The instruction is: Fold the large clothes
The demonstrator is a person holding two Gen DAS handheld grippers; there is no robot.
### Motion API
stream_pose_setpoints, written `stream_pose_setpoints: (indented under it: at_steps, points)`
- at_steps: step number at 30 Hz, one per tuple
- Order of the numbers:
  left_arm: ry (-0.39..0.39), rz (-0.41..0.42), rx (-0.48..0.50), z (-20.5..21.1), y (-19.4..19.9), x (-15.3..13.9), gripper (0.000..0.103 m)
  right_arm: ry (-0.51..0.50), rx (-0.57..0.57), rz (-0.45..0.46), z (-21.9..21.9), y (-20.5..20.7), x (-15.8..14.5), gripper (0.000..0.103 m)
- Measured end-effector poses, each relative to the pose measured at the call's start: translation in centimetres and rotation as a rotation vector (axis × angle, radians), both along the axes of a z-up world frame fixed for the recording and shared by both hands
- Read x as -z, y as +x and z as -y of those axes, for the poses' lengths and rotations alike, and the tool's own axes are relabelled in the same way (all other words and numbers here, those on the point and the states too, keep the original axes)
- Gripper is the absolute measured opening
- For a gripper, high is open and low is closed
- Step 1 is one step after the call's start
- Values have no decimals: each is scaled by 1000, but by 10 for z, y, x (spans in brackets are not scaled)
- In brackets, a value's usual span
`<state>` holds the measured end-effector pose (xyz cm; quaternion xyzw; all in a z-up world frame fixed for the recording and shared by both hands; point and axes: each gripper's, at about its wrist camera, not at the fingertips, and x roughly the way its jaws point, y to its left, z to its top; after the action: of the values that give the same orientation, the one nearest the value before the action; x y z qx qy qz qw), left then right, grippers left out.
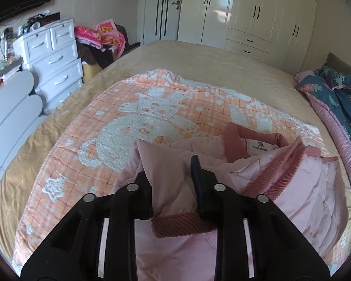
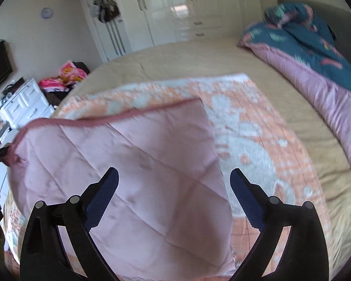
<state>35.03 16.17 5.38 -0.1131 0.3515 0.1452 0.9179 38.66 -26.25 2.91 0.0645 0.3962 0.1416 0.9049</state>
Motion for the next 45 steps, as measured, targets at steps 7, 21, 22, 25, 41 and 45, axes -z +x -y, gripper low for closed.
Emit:
stream_pose_setpoints:
  at_steps: [7,21,22,25,41,45]
  points:
    - [-99,73,52,2,-13,-17,82,-63,4,-15,0,-4,20,95]
    - [51,-9,-3,-20,-67,30,93,-192,-24,38,-7,-20,22,97]
    - [31,-27,-4,-24,-69,41,93,-198,-25,39,-8,-21,23,97]
    - [-69,-68,-7,-34,-73,68,93,-209,-34,32,-11,-20,27,97]
    - [-125,-59,40,-21,-47,83,19,-83,-58,-3,-6,3,54,41]
    - [-89,-19,58,-15,-28,52,14,5,-30,56,4,6,29,17]
